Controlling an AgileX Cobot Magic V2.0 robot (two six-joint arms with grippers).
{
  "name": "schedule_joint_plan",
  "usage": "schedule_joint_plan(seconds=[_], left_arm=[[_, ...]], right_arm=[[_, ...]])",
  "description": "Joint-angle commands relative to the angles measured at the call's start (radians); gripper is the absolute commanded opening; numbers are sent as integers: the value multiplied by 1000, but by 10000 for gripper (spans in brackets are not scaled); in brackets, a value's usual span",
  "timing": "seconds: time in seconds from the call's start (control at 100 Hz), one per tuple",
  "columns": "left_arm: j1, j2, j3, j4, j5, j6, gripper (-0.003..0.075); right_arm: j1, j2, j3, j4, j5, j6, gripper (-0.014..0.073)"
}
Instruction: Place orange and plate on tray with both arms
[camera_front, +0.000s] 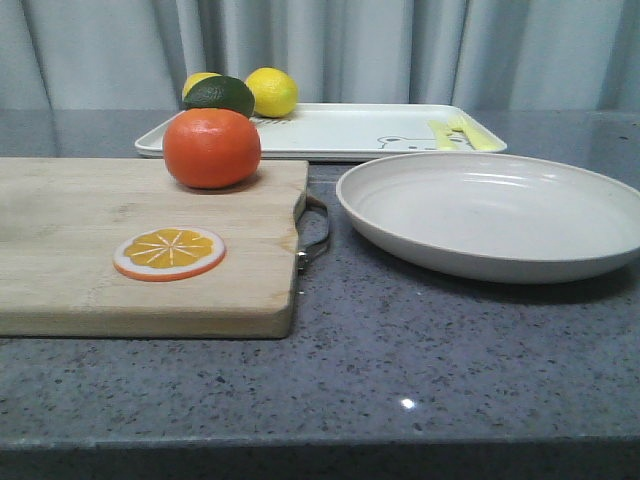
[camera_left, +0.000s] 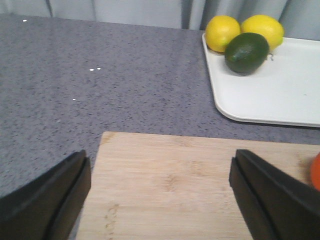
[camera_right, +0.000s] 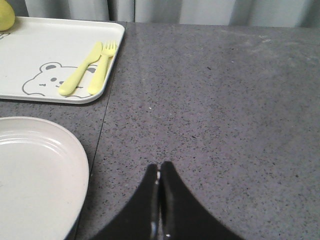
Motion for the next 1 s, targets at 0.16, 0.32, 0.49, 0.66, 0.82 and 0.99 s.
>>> schedule_joint_plan(seconds=[0.16,0.32,0.49,0.66,0.82,0.99], left_arm=[[-142,138,-187,-6,39,-7,642],[-218,257,-365,-34,205,-7,642],[-272,416,-584,-38,458,-7,641],[-314,559,-759,-41,614,-7,641],[-355,644,-841,-41,634,-7,641],[-383,694,-858,-41,637,-7,641]], right_arm=[[-3,6,-34,-9,-66,-10,-67],[-3,6,-34,-9,-65,-10,-67],[-3,6,-34,-9,-65,-10,-67],[-3,6,-34,-9,-65,-10,-67],[-3,6,-34,-9,-62,-10,-67],[-3,6,-34,-9,-62,-10,-67]])
